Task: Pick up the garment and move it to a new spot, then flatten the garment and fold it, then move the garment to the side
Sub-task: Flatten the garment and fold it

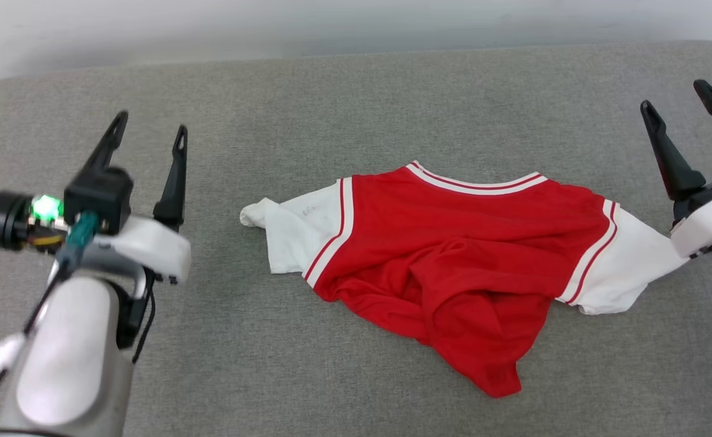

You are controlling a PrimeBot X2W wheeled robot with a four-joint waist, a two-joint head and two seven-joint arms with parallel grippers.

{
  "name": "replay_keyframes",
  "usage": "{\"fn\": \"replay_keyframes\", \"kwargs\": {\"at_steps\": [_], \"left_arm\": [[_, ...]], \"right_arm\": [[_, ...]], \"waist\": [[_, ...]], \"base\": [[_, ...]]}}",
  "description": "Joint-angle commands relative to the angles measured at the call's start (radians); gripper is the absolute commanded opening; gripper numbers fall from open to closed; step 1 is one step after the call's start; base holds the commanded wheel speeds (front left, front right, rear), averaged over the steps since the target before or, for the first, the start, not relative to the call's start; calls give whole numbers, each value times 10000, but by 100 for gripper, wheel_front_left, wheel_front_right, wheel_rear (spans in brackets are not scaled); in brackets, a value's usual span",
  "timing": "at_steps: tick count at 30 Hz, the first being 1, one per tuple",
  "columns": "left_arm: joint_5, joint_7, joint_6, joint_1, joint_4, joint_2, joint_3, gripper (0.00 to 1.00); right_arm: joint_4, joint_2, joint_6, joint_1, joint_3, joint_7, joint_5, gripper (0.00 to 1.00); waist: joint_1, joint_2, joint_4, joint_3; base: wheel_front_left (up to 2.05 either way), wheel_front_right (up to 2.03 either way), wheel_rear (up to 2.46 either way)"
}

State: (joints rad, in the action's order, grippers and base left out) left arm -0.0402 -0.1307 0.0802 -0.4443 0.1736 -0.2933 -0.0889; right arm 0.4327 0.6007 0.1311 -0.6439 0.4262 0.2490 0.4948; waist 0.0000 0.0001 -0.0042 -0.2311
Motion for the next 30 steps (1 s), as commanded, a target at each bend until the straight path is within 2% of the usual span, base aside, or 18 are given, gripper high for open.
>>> {"fn": "replay_keyframes", "kwargs": {"at_steps": [1, 7, 10, 16, 21, 25, 26, 30], "left_arm": [[-112, 295, 122, -322, 111, -82, -103, 100], [-995, 2498, 476, -1979, 668, -777, -1106, 100], [-2048, 3798, 483, -2801, 913, -1386, -2346, 100], [-4531, 6419, 483, -4453, 973, -2719, -5052, 100], [-6229, 8186, 485, -5762, 922, -3371, -6970, 100], [-7270, 9400, 486, -6721, 1025, -3618, -8218, 100], [-7270, 9400, 486, -6721, 1025, -3618, -8218, 100], [-8013, 10276, 486, -7342, 1173, -3818, -9468, 100]], "right_arm": [[-251, -267, -7, 405, -402, 85, -346, 100], [-1668, -1342, -7, 2023, -2038, 136, -1748, 100], [-2275, -1767, -7, 2627, -2442, -4, -2151, 100], [-3230, -2226, -7, 3217, -2727, -380, -2633, 100], [-3662, -2358, -7, 3212, -2728, -577, -2793, 100], [-3851, -2416, -7, 3010, -2655, -623, -2876, 100], [-3851, -2416, -7, 3010, -2655, -623, -2876, 100], [-3864, -2495, -7, 2826, -2554, -591, -2927, 100]], "waist": [[0, -1, -58, -22], [0, -1, -242, -113], [0, -1, -367, -172], [0, -1, -672, -384], [0, -1, -925, -678], [0, -1, -1119, -988], [0, -1, -1119, -988], [0, -1, -1317, -1283]], "base": [[0, 0, 0], [0, 0, 0], [0, 0, 0], [0, 0, 0], [0, 0, 0], [0, 0, 0], [0, 0, 0], [0, 0, 0]]}}
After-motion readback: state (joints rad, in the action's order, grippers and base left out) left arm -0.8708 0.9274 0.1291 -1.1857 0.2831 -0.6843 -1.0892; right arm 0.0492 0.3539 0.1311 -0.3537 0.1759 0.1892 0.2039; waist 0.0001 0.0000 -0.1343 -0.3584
